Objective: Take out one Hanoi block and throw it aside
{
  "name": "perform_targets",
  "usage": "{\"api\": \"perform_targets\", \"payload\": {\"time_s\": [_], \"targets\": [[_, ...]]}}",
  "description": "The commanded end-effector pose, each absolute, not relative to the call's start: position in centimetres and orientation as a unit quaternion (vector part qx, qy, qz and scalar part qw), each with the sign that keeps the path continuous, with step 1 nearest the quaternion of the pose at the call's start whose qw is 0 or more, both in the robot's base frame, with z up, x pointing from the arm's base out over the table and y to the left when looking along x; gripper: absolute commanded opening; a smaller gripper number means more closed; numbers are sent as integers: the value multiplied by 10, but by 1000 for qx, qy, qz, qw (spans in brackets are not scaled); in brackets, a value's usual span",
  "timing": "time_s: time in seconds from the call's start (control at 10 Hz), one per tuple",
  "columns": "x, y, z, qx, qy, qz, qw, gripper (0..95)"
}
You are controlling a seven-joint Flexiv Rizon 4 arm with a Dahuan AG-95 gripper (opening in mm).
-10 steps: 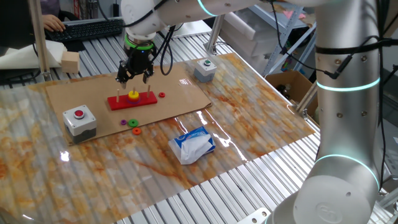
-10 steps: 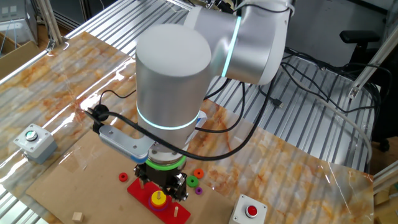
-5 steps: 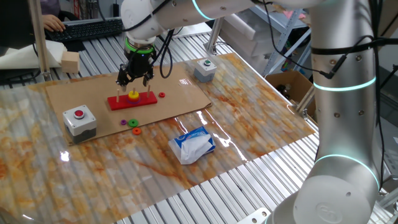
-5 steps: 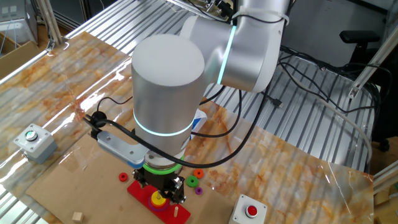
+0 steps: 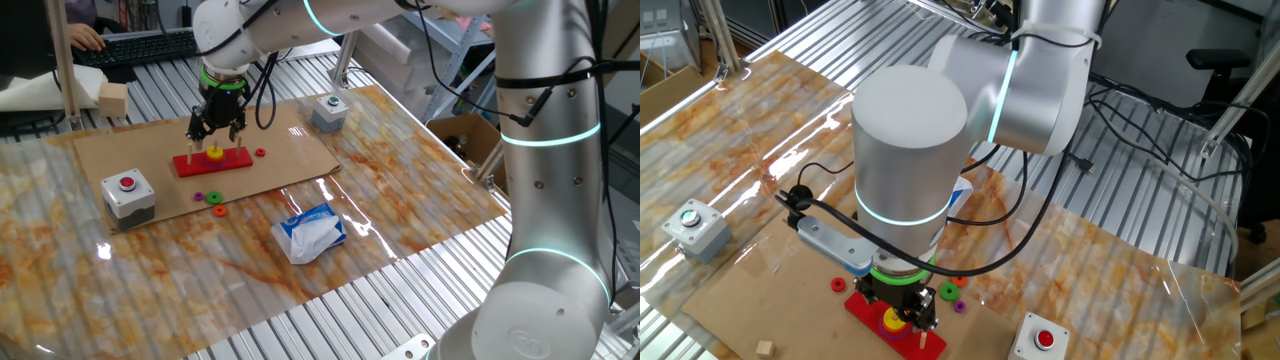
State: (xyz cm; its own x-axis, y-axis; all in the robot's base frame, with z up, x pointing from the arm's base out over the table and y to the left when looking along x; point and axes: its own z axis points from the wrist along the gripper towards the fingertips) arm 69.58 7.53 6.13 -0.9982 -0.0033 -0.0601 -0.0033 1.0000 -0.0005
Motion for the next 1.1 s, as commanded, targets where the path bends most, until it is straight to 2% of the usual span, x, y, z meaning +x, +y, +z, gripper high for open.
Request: {"api": "perform_targets", "payload": {"time_s": [0.1, 0.7, 0.8, 1.1], "targets": [[696, 75, 59, -2, 1000, 0, 30, 760], [696, 76, 51, -1, 1000, 0, 30, 760], [696, 75, 51, -1, 1000, 1, 30, 570], [696, 76, 45, -1, 1000, 1, 30, 570]]}}
